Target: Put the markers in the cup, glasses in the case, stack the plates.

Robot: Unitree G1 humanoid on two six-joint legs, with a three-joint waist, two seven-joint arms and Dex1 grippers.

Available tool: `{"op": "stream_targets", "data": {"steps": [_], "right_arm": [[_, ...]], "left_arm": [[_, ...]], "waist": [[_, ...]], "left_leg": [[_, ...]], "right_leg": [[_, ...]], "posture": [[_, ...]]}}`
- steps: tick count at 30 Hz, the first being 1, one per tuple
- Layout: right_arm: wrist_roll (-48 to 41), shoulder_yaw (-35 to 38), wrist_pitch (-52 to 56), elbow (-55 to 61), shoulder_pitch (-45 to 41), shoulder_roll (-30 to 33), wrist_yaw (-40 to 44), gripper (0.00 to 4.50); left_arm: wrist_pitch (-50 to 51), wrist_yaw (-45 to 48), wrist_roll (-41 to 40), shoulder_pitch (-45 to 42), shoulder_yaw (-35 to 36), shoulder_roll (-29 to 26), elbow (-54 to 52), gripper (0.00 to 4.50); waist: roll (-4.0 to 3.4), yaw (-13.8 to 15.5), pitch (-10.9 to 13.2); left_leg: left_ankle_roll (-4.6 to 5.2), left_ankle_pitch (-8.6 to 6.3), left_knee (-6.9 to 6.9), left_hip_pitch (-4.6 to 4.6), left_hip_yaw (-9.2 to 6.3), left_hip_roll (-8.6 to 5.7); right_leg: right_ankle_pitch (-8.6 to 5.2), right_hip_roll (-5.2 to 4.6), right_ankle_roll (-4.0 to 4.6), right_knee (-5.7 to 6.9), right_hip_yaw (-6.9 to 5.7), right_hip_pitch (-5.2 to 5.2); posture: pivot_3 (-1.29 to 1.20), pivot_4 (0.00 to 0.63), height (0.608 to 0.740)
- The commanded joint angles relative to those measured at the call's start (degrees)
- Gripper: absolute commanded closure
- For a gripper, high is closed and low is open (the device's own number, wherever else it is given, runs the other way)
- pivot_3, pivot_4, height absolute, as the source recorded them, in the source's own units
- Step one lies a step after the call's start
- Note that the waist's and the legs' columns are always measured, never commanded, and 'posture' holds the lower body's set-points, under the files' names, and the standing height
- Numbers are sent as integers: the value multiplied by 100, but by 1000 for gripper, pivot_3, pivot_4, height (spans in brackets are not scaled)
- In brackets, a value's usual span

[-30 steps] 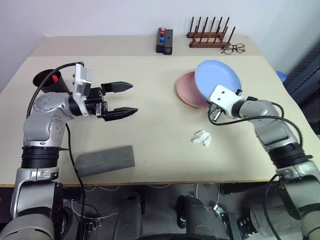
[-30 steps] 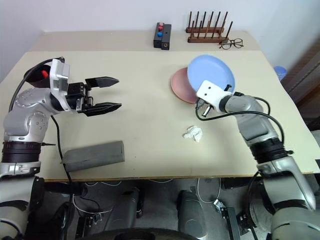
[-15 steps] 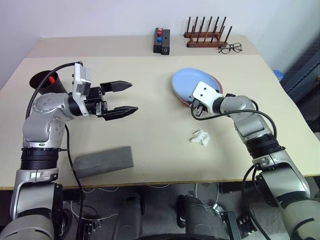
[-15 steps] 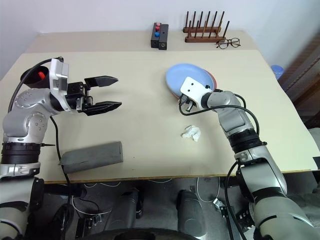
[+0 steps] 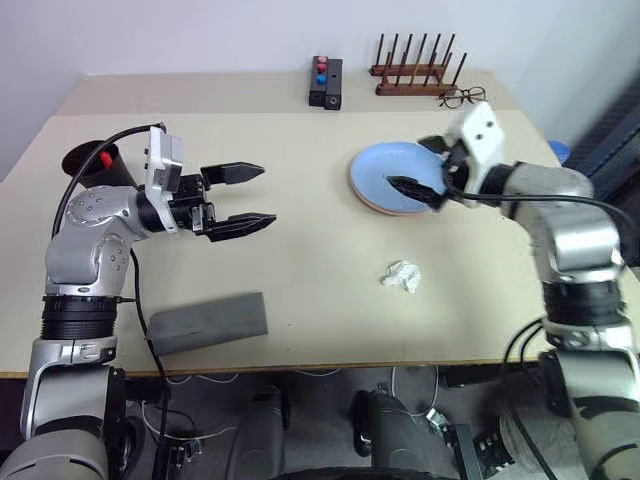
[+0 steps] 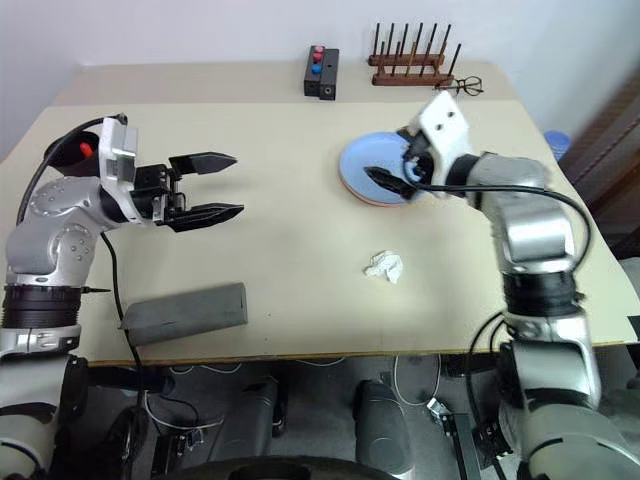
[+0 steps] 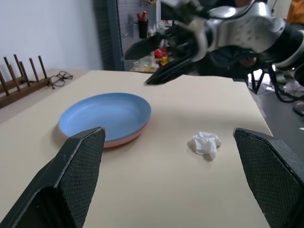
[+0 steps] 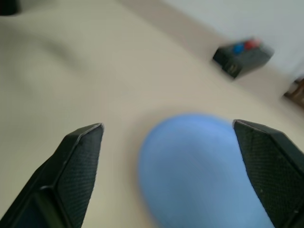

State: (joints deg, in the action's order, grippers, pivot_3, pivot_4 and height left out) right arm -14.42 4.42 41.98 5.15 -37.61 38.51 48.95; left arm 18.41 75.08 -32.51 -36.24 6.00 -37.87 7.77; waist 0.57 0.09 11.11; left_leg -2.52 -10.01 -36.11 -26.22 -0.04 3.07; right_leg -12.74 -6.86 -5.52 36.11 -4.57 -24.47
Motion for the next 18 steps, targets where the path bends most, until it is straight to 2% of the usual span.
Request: {"op": "stream_targets", "data": {"steps": [1,4,7,18], "right_arm": [[-718,253,1323,1075,487,470,211,71],[-988,117,2018,1650,872,603,40,71],[-979,-99,2169,1842,1160,619,-146,71],[-508,-859,1593,1508,1655,500,-749,71]], "left_arm": [[-80,42,-55,-55,88,-11,-74,0],[-123,81,-27,-124,38,46,28,0],[-146,134,22,-213,-22,80,141,0],[-140,188,61,-220,-3,19,121,0]], "waist": [[0,31,0],[-1,21,0],[-1,23,0],[1,59,-1]], "left_leg": [[0,0,1,0,-1,0],[0,0,0,3,-1,2],[0,-1,1,6,-2,2],[0,0,-2,1,-2,1]], "right_leg": [[-1,0,3,0,0,0],[-9,0,18,1,0,-1],[-10,0,20,2,0,-1],[-10,0,19,-1,0,0]], "posture": [[0,150,740],[0,150,740],[0,150,740],[0,150,740]]}}
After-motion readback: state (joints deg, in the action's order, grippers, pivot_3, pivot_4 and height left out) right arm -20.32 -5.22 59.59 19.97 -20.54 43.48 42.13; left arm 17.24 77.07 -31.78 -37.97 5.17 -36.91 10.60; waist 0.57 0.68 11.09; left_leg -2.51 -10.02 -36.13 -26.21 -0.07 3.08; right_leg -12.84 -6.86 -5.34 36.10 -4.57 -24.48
